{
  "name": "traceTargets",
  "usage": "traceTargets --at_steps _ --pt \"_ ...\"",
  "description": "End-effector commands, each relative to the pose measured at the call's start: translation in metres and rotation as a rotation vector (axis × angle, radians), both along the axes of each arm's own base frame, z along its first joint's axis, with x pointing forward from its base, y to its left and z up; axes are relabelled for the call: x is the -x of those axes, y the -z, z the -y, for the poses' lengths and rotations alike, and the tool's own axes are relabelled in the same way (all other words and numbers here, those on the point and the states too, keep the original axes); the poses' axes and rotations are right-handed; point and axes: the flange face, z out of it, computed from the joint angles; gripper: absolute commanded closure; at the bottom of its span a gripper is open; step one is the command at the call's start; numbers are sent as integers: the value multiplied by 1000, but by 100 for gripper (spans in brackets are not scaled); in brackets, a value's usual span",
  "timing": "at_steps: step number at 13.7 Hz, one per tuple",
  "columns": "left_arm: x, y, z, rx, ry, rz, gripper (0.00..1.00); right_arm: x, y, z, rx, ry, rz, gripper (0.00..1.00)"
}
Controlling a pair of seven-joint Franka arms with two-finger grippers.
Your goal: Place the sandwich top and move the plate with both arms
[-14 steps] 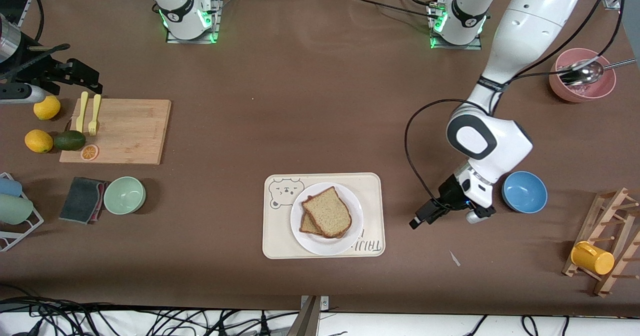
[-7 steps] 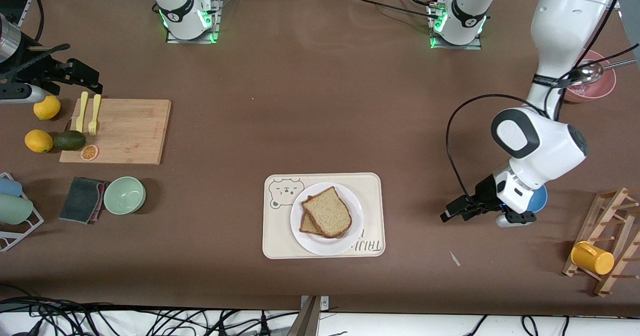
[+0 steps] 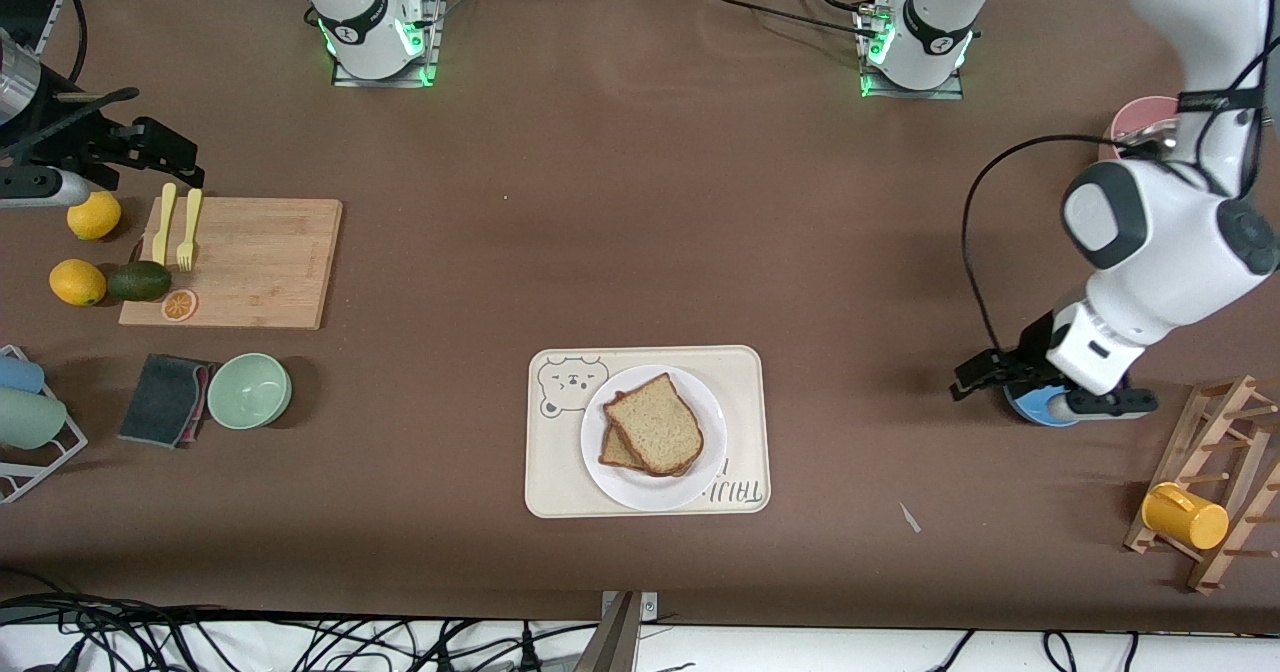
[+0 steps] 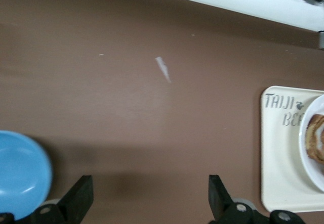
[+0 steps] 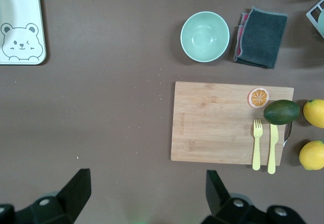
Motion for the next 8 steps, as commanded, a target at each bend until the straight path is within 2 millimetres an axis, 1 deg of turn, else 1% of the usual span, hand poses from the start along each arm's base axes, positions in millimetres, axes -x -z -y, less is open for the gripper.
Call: traceTargets --at_steps 1,2,4,8 --pt "19 -32 -6 -76 12 -21 0 -1 -5 1 -1 -12 -5 0" --pt "23 -44 -9 -82 11 -27 0 -1 -5 1 -1 -13 -5 0" --pt "31 -74 -16 -105 15 -52 0 -1 -5 1 -1 -13 -5 0" --pt "54 -119 -15 -118 31 -107 0 1 -4 2 -1 -7 -28 0"
